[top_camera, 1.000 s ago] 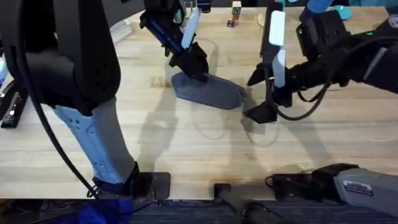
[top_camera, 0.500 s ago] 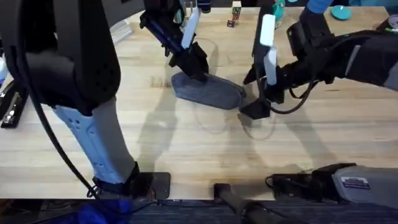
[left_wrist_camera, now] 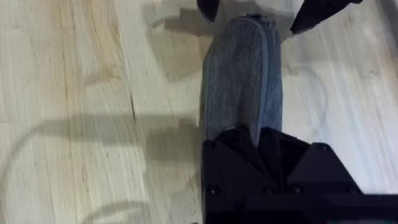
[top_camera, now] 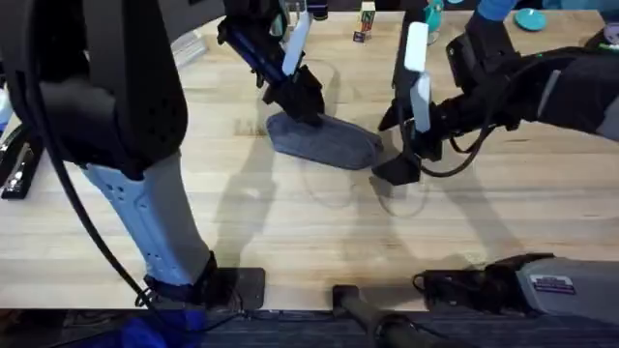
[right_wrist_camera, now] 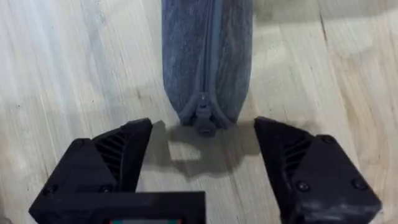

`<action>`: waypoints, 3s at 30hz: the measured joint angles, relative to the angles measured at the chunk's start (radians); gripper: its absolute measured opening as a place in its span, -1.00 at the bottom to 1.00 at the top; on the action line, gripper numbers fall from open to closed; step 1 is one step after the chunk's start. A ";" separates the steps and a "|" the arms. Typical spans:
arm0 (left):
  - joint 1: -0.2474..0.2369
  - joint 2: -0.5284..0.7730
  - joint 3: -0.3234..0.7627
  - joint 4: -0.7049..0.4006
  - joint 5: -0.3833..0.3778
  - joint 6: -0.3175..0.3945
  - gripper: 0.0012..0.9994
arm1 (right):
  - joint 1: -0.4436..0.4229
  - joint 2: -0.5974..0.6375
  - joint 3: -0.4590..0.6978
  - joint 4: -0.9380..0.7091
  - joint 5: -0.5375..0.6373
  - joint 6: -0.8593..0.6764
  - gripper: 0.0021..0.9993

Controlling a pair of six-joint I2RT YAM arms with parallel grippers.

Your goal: Unzip the bag, pick up the pens from the table one at a time and place them inside, then zip the bag closed.

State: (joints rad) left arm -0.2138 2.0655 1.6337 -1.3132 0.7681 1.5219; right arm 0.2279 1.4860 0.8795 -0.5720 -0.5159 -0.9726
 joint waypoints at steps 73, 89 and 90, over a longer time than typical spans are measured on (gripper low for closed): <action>0.000 0.000 0.000 0.020 0.001 0.000 -0.92 | -0.056 0.000 0.000 0.016 -0.150 -0.071 -0.92; -0.007 0.000 0.000 0.020 0.009 0.000 -0.92 | -0.056 0.000 0.000 -0.040 -0.134 -0.072 -0.93; -0.007 0.000 0.000 0.020 0.010 0.000 -0.92 | -0.056 0.000 0.000 -0.041 -0.131 -0.071 -0.93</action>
State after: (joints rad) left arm -0.2211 2.0655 1.6337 -1.2930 0.7776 1.5219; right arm 0.1719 1.4860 0.8791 -0.6135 -0.6473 -1.0439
